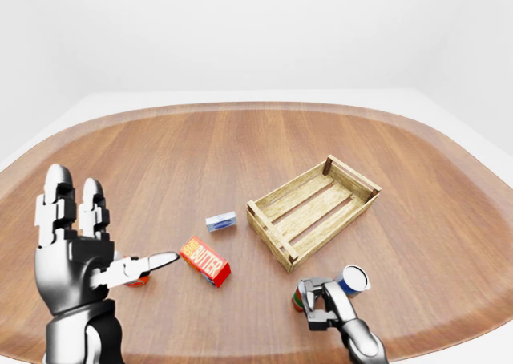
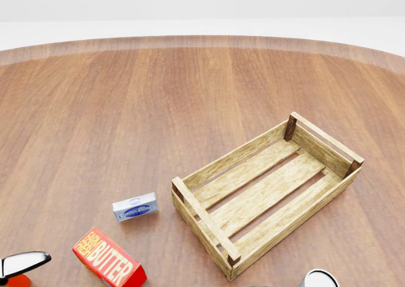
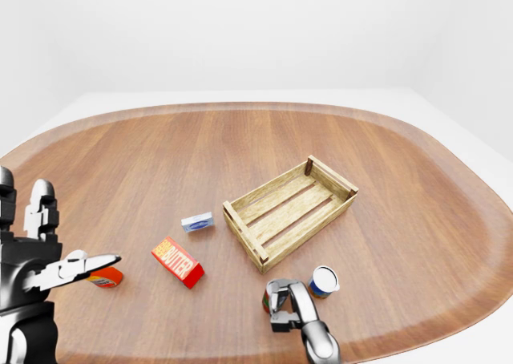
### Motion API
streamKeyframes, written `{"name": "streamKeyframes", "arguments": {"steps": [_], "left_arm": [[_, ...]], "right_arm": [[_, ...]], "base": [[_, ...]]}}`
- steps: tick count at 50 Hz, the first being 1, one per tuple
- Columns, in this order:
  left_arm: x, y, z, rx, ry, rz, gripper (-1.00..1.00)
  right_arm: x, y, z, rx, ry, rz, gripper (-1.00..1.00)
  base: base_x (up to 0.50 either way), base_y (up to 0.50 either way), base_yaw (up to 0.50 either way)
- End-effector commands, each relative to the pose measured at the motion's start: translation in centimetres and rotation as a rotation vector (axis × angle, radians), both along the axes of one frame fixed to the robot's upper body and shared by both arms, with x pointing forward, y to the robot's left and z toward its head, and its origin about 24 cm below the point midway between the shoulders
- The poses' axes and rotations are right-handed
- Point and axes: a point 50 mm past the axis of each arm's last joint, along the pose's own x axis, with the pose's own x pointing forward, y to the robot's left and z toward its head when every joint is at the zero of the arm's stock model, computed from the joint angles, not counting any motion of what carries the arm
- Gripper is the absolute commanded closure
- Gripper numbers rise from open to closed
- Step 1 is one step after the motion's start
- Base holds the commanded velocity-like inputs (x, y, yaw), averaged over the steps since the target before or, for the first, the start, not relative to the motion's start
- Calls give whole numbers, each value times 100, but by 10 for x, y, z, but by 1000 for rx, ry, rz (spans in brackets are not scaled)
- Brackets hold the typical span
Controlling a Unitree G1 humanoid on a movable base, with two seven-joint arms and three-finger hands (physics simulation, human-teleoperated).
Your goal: Pick up the tomato sauce, and put it in the wooden tray.
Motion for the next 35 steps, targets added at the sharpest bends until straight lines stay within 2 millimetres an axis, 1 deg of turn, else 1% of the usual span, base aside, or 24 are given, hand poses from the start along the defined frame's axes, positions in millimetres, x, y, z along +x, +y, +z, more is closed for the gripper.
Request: {"name": "streamKeyframes", "arguments": {"steps": [1, 9, 13, 19, 21, 23, 24, 32, 35], "left_arm": [[-1, 0, 1, 1, -5, -2, -100], [-1, 0, 0, 1, 0, -1, -100], [-1, 0, 0, 0, 2, -1, -100], [0, 0, -2, -1, 7, -2, -100], [0, 0, -2, -1, 9, -2, -100], [0, 0, -2, -1, 9, -3, -100], [0, -1, -2, -1, 11, -3, -100], [0, -1, -3, -1, 13, -3, -100], [1, 0, -3, -1, 13, -3, -100]], "right_arm": [[-2, -4, -4, -61, 16, 14, 100], [-2, -4, -1, -50, 6, 14, 100], [-2, -4, 4, -39, -15, 15, 100], [-3, -5, 22, -10, -90, 18, 100], [-5, -4, 33, 3, -131, 25, 100], [-5, -4, 37, 8, -144, 27, 100], [-6, -4, 43, 15, -168, 30, 100], [-8, -5, 59, 33, -228, 40, 100], [-9, -5, 69, 41, -264, 44, 100]], "base": [[0, 0, 0], [0, 0, 0], [0, 0, 0], [0, 0, 0], [0, 0, 0], [0, 0, 0], [0, 0, 0], [0, 0, 0], [0, 0, 0]]}}
